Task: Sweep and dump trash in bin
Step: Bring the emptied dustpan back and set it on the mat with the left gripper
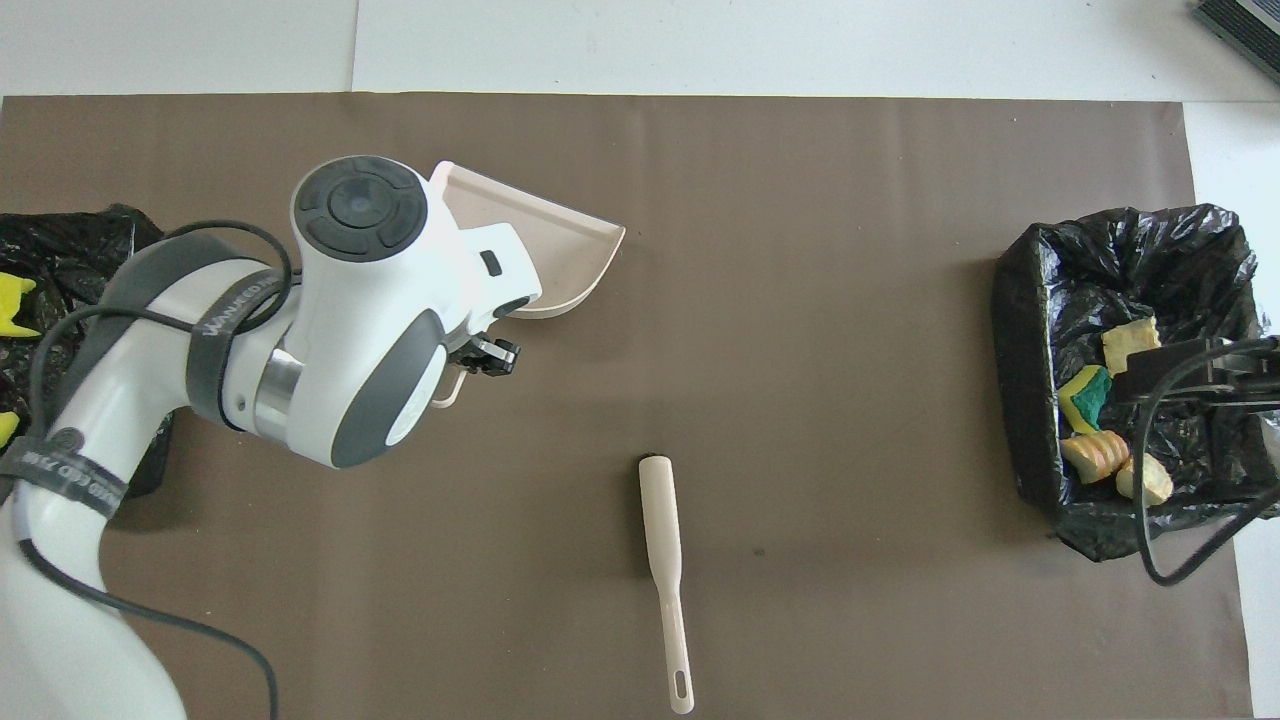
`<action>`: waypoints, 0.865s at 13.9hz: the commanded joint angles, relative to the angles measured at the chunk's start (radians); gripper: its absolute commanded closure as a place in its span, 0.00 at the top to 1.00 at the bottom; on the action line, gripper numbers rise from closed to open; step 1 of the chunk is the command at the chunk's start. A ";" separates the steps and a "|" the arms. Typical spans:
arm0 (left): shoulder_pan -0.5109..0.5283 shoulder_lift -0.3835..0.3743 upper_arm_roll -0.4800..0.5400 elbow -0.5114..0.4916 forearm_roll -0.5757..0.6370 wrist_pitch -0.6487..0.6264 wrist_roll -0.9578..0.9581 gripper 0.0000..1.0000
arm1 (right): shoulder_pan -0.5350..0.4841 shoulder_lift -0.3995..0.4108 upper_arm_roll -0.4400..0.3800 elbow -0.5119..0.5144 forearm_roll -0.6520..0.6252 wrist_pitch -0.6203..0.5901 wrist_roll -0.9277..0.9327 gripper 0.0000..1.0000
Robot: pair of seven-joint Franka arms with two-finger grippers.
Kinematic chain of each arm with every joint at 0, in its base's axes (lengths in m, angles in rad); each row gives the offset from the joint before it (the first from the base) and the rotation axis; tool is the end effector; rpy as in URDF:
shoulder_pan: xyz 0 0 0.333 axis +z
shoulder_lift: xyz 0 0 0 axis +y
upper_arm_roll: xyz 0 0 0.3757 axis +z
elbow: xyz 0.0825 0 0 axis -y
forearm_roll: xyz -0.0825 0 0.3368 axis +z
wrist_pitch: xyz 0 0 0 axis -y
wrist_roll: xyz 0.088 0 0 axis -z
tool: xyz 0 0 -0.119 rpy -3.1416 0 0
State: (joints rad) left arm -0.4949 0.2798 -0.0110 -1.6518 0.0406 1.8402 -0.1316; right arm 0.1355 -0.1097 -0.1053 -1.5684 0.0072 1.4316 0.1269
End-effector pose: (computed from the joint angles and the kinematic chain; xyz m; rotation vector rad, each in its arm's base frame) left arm 0.5306 -0.2888 0.5031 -3.0197 0.5911 0.1164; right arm 0.4512 0.0105 0.7135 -3.1213 0.1484 0.0454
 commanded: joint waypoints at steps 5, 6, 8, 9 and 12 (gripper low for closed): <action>-0.114 0.125 0.025 0.135 -0.107 0.108 -0.265 0.00 | -0.014 -0.001 0.007 0.001 0.007 -0.008 -0.015 1.00; -0.125 0.148 0.023 0.170 -0.107 0.109 -0.287 0.00 | -0.014 -0.001 0.007 0.001 0.007 -0.010 -0.015 1.00; -0.129 0.166 0.023 0.191 -0.107 0.126 -0.316 0.00 | -0.014 -0.001 0.007 0.001 0.007 -0.010 -0.015 1.00; -0.142 0.182 0.023 0.204 -0.107 0.132 -0.341 0.00 | -0.014 -0.001 0.007 0.001 0.007 -0.010 -0.015 1.00; -0.188 0.252 0.023 0.245 -0.100 0.149 -0.384 0.00 | -0.014 -0.001 0.007 0.001 0.007 -0.010 -0.015 1.00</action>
State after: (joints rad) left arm -0.6400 0.4617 -0.0090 -1.4737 -0.0526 1.9727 -0.4748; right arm 0.1355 -0.1097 -0.1053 -1.5685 0.0072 1.4316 0.1269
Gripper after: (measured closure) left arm 0.678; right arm 0.000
